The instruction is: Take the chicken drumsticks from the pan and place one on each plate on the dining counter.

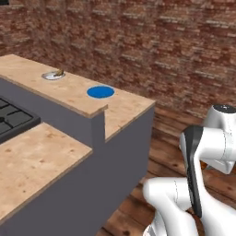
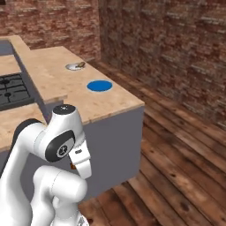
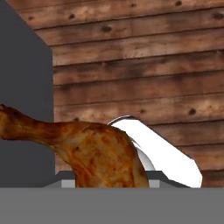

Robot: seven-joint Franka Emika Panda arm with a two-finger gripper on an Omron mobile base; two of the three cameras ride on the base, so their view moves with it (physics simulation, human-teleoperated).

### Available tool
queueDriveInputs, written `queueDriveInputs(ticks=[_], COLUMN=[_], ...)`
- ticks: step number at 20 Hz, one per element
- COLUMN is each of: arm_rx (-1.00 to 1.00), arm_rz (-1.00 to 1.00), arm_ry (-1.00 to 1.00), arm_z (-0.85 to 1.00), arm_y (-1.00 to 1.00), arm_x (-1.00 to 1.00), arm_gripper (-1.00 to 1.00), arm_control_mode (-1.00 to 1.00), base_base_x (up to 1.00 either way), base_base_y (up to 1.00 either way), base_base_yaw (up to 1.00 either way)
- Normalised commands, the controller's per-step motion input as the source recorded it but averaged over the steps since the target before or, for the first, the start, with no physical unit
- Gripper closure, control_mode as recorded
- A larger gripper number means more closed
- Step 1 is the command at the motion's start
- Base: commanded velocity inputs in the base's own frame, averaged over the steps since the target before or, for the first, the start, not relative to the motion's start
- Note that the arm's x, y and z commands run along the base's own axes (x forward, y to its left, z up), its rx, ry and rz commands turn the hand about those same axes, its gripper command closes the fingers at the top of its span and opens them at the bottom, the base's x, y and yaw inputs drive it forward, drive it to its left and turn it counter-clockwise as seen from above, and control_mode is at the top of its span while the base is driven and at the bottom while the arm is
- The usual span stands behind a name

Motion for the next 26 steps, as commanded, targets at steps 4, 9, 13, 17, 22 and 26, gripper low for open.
queueDriveInputs(ticks=[4,9,13,17,22,26], arm_rx=[0.00,0.00,0.00,0.00,0.00,0.00], arm_rz=[0.00,0.00,0.00,0.00,0.00,0.00], arm_ry=[0.00,0.00,0.00,0.00,0.00,0.00], arm_z=[0.00,0.00,0.00,0.00,0.00,0.00], arm_y=[0.00,0.00,0.00,0.00,0.00,0.00], arm_x=[0.00,0.00,0.00,0.00,0.00,0.00], arm_gripper=[1.00,1.00,1.00,1.00,1.00,1.00], arm_control_mode=[1.00,1.00,1.00,1.00,1.00,1.00], base_base_x=[0.88,0.85,0.70,0.77,0.95,0.82], base_base_y=[-1.00,-1.00,-1.00,-1.00,-1.00,-1.00], base_base_yaw=[0.28,0.04,-0.14,-0.13,0.17,0.48])
